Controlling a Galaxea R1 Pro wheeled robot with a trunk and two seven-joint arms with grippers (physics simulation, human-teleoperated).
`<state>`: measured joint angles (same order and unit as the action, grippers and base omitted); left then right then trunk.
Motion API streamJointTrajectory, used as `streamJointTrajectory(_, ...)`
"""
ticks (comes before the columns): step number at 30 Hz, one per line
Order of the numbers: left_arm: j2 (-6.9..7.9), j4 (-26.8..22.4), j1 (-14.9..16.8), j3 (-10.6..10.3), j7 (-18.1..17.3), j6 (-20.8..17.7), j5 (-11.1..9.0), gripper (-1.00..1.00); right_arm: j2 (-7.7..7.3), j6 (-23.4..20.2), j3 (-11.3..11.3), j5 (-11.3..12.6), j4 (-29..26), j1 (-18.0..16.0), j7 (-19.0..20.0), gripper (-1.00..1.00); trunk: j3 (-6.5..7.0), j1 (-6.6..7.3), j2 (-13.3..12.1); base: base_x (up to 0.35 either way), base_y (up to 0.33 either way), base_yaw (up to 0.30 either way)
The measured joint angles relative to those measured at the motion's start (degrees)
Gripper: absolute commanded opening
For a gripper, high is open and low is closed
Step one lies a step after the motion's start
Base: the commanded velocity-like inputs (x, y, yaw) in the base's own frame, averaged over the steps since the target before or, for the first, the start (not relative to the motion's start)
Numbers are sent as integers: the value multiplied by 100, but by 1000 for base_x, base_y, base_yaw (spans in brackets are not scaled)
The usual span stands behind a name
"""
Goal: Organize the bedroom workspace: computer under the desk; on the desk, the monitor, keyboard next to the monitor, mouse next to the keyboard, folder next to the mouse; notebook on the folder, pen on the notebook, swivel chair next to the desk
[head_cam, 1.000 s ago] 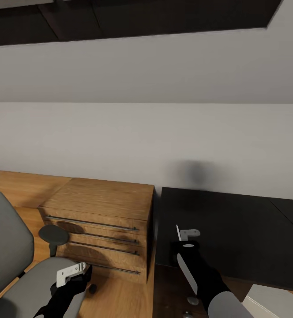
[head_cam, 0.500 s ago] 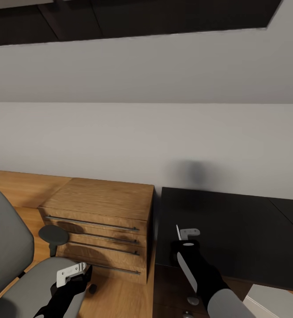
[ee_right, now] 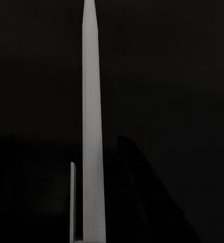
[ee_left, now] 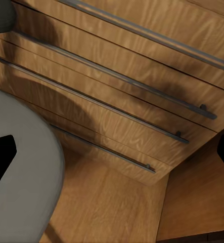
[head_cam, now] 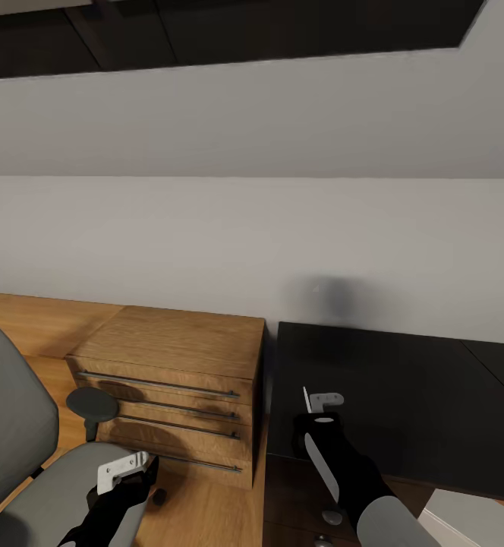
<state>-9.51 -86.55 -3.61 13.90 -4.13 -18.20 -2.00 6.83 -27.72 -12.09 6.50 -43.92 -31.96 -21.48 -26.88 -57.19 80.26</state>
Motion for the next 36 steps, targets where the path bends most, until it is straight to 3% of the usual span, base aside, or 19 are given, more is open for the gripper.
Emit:
streamJointTrajectory(18, 2, 0, 0, 0, 0, 1, -6, 100, 7, -33, 1, -16, -10, -1, -11, -100, 0, 0, 0, 0, 0, 0)
streamJointTrajectory(28, 1, 50, 0, -2, 0, 1, -1, 100, 7, -272, 7, -8, -92, -1, -12, -100, 0, 0, 0, 0, 0, 0)
streamJointTrajectory(36, 0, 76, 0, -2, 0, 1, 1, 100, 7, -759, 8, -10, -231, -1, -8, -100, 0, 0, 0, 0, 0, 0)
